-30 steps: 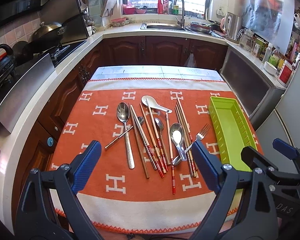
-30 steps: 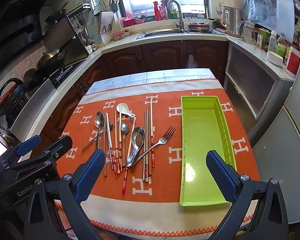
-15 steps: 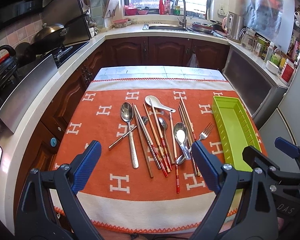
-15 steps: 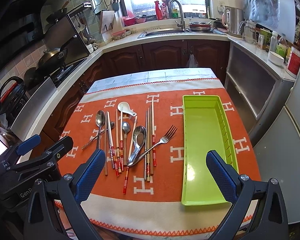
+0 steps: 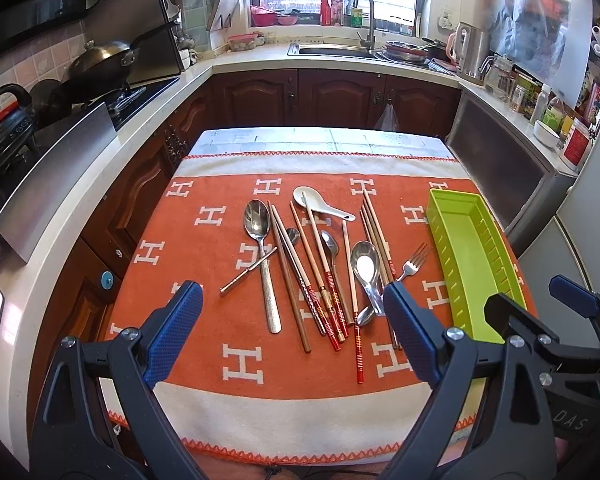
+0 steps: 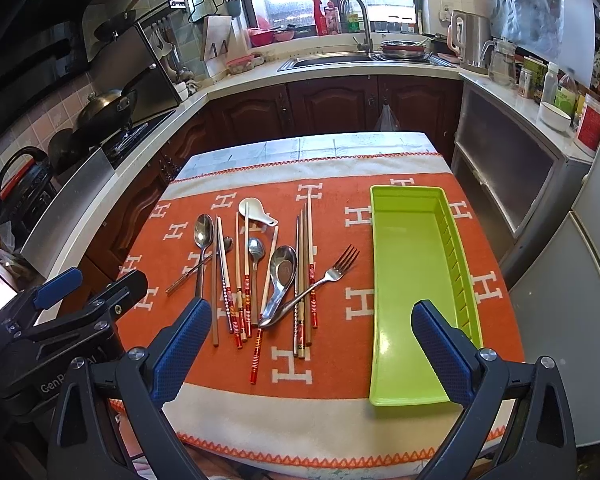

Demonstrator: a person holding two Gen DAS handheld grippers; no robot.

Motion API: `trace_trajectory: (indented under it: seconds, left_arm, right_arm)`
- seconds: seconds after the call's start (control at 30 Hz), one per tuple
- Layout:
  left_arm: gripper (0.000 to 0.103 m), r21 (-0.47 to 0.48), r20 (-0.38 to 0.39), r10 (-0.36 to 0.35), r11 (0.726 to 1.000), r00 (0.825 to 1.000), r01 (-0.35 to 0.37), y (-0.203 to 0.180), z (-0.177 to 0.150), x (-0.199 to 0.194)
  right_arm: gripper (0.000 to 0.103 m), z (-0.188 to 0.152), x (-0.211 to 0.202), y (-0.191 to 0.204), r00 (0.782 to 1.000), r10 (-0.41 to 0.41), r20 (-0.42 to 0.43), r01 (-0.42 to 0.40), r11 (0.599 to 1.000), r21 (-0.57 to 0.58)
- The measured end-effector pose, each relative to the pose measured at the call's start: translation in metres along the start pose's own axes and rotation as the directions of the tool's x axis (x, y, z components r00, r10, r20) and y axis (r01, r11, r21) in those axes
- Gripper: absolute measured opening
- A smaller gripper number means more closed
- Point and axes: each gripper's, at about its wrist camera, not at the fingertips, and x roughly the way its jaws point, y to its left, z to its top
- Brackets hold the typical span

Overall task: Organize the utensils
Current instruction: 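Move both tools over the utensils on the orange cloth, then grasp a wooden chopstick with the right tool while the left tool approaches a steel spoon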

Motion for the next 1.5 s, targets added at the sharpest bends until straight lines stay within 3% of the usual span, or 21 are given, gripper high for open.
trace_trajectory:
  seconds: [0.77, 1.07, 1.5]
  left_arm:
    - [0.091, 0.002, 0.015, -0.025, 1.0, 1.0, 0.025, 0.015, 0.012, 0.001]
    - [0.091, -0.057, -0.037, -0.02, 0.998, 0.999, 0.018, 0.036, 0.026, 0.01]
    - [0.091, -0.071, -0.084, 0.011, 0.997, 0.996, -0.017, 0.077, 0.059, 0.043]
  right_arm:
    - [0.101, 0.011, 0.004, 0.013, 0.999, -0.035, -0.016, 0.035, 0.999, -0.032]
    - [0.101, 0.025, 0.001, 0.018, 0.998, -0.061, 0.005, 0.061, 0.997, -0.054]
    - [0.101, 0.073, 0.02, 0.018, 1.0, -0.006, -0.016, 0.005, 0.999, -0.052]
